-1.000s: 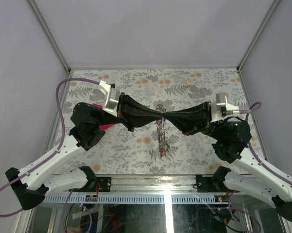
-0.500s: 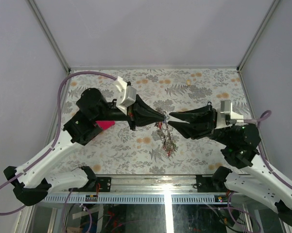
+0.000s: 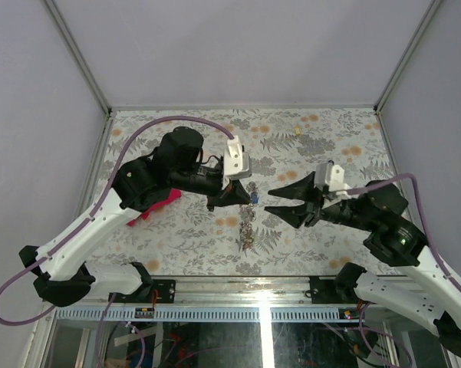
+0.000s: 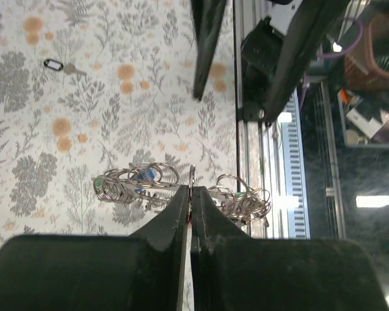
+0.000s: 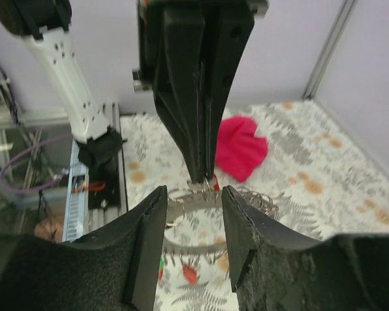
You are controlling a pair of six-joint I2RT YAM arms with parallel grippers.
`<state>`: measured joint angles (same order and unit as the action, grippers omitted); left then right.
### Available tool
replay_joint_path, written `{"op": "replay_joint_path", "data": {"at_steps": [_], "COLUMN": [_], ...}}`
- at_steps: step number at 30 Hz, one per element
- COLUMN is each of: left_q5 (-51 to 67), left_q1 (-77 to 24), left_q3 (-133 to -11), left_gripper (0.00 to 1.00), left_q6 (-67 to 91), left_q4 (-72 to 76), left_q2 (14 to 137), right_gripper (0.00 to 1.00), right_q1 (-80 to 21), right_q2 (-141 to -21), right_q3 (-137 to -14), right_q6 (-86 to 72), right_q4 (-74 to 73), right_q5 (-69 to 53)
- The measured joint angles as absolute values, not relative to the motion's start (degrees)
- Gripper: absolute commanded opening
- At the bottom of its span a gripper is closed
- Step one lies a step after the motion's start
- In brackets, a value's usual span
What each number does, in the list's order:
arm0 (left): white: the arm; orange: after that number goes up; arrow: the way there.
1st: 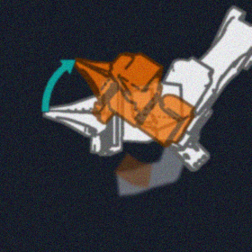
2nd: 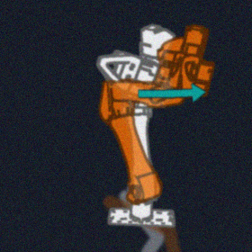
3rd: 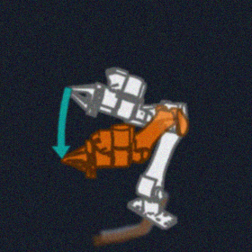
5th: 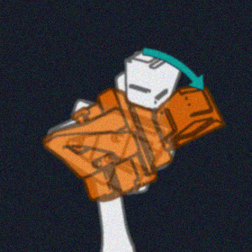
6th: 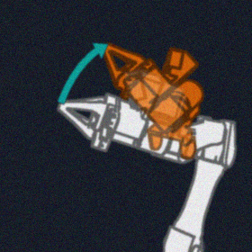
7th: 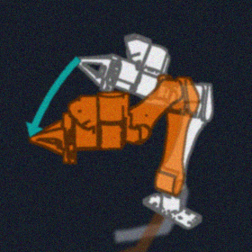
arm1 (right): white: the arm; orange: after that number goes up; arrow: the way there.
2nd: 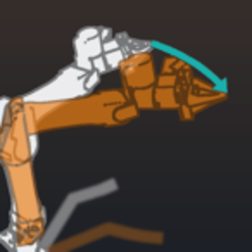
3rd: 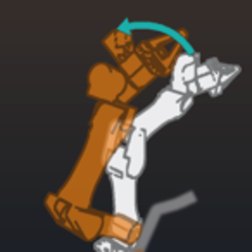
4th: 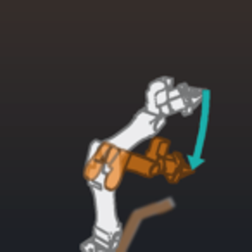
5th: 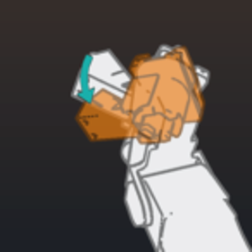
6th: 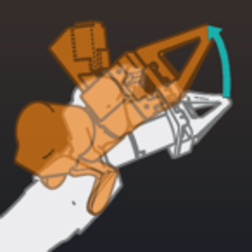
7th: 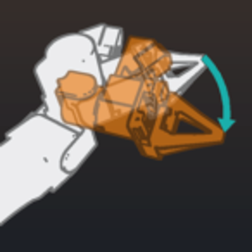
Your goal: Put the keys on the keyring
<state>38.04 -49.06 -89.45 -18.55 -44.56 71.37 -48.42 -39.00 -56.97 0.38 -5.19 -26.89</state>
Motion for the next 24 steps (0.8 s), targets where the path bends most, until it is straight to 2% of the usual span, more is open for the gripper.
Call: {"op": "replay_joint_path", "data": {"at_steps": [8,24], "left_q5": [28.3,23.9], "left_q1": [-56.1,-57.8], "left_q3": [-94.1,-96.8], "left_gripper": [0.0,0.0], "left_q6": [-25.2,-27.2], "left_q4": [-57.0,-60.6], "left_q2": [73.8,75.0], "right_gripper": [0.39,0.34], "right_q1": [-48.4,-48.4], "right_q2": [-44.6,-48.9], "right_q3": [-57.0,-55.7], "right_q6": [3.2,4.0], "right_q4": [-11.7,-8.8], "right_q5": [-31.4,-37.1]}}
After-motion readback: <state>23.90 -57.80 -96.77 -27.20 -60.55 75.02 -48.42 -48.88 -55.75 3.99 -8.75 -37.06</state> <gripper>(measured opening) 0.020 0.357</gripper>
